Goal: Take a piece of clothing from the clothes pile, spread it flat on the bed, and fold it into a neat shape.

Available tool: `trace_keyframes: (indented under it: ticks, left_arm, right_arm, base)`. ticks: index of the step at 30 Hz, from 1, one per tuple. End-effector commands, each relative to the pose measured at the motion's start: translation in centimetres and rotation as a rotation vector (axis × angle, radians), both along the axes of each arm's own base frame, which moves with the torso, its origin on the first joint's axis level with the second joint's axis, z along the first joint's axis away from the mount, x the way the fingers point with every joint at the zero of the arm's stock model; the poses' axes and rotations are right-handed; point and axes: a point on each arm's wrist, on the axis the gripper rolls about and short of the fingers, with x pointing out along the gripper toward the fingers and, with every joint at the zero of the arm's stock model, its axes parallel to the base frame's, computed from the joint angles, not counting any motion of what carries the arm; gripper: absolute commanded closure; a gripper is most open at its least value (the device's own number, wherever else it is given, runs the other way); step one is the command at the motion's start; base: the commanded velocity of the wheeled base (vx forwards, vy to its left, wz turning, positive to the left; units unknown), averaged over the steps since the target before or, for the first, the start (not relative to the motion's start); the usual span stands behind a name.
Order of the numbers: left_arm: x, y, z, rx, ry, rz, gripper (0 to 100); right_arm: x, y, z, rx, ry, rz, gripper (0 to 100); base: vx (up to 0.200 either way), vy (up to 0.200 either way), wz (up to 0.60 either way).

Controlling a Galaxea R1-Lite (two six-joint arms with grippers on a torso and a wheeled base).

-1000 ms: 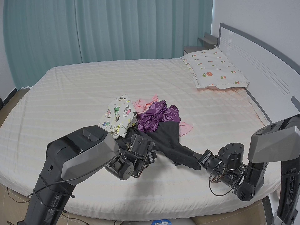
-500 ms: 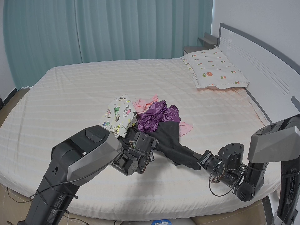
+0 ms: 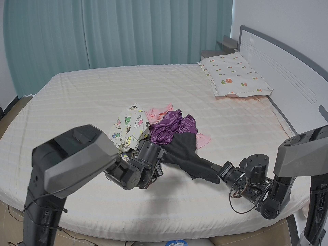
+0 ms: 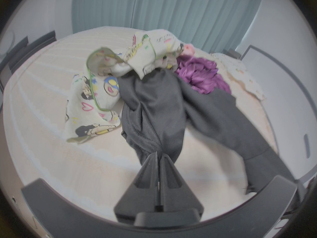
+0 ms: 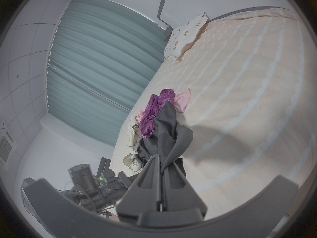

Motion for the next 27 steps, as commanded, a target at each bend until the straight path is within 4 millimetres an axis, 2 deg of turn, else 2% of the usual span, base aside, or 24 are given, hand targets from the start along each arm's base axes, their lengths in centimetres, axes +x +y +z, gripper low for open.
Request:
trace_keyframes:
  ticks: [1, 3, 4, 5, 6, 8, 9, 10, 11, 14, 15, 16, 17, 18, 19, 20, 24, 27]
  left_arm:
    - [-4.2, 2.6, 12.9, -0.258, -0.167, -0.016, 100]
    - [-5.1, 3.4, 15.9, -0.298, -0.237, -0.013, 100]
    - [-5.2, 3.5, 16.3, -0.303, -0.246, -0.011, 100]
    - [-5.9, 4.5, 18.8, -0.339, -0.314, -0.004, 100]
    - [-6.2, 4.7, 19.4, -0.348, -0.332, -0.004, 100]
    - [-7.3, 6.5, 22.8, -0.404, -0.434, 0.011, 100]
    - [-7.4, 6.8, 23.1, -0.408, -0.444, 0.014, 100]
    - [-8.0, 8.0, 24.7, -0.430, -0.499, 0.031, 100]
    - [-8.2, 8.6, 25.4, -0.438, -0.522, 0.043, 100]
    - [-8.3, 9.7, 25.9, -0.442, -0.544, 0.073, 100]
    - [-8.0, 10.5, 25.1, -0.426, -0.522, 0.097, 100]
    - [-8.0, 10.5, 25.1, -0.426, -0.522, 0.097, 100]
    - [-7.9, 10.7, 23.7, -0.402, -0.482, 0.111, 100]
    - [-8.0, 10.7, 22.9, -0.390, -0.459, 0.113, 100]
    - [-8.0, 10.7, 22.9, -0.390, -0.459, 0.113, 100]
    - [-8.0, 10.8, 21.3, -0.378, -0.421, 0.113, 100]
    - [-8.9, 10.9, 19.2, -0.473, -0.377, 0.077, 100]
    - [-9.1, 11.0, 18.2, -0.505, -0.359, 0.057, 100]
  right_arm:
    - [0.6, -0.3, 7.3, 0.062, -0.275, 0.028, 100]
    - [0.8, -0.3, 10.7, 0.078, -0.406, 0.028, 100]
    - [0.9, -0.3, 11.2, 0.080, -0.424, 0.028, 100]
    - [1.0, -0.6, 14.3, 0.093, -0.529, 0.021, 100]
    - [1.0, -0.6, 14.9, 0.094, -0.548, 0.021, 100]
    - [1.1, -1.3, 18.5, 0.088, -0.657, 0.016, 100]
    - [1.1, -1.4, 18.9, 0.088, -0.666, 0.016, 100]
    - [1.0, -2.0, 20.5, 0.086, -0.702, 0.014, 100]
    - [0.9, -2.2, 21.0, 0.084, -0.705, 0.017, 100]
    - [0.8, -2.2, 20.7, 0.072, -0.676, 0.029, 100]
    - [1.1, -1.8, 19.2, 0.055, -0.629, 0.042, 100]
    - [1.1, -1.8, 19.2, 0.055, -0.629, 0.042, 100]
    - [1.5, -1.5, 17.3, 0.033, -0.572, 0.054, 100]
    - [1.6, -1.4, 16.7, 0.026, -0.555, 0.056, 100]
    - [1.6, -1.4, 16.7, 0.026, -0.555, 0.056, 100]
    - [1.8, -1.3, 15.9, 0.030, -0.546, 0.061, 100]
    - [1.6, -1.4, 14.6, 0.024, -0.525, 0.067, 100]
    - [1.3, -1.4, 13.2, 0.005, -0.477, 0.075, 100]
  base:
    - [0.000, 0.000, 0.00]
    - [0.000, 0.000, 0.00]
    - [0.000, 0.000, 0.00]
    - [0.000, 0.000, 0.00]
    - [0.000, 0.000, 0.00]
    - [0.000, 0.000, 0.00]
    - [0.000, 0.000, 0.00]
    - [0.000, 0.000, 0.00]
    - [0.000, 0.000, 0.00]
    - [0.000, 0.000, 0.00]
    - [0.000, 0.000, 0.00]
    - [0.000, 0.000, 0.00]
    - [0.000, 0.000, 0.00]
    - [0.000, 0.000, 0.00]
    - [0.000, 0.000, 0.00]
    - [0.000, 0.000, 0.00]
    - [0.000, 0.000, 0.00]
    - [0.000, 0.000, 0.00]
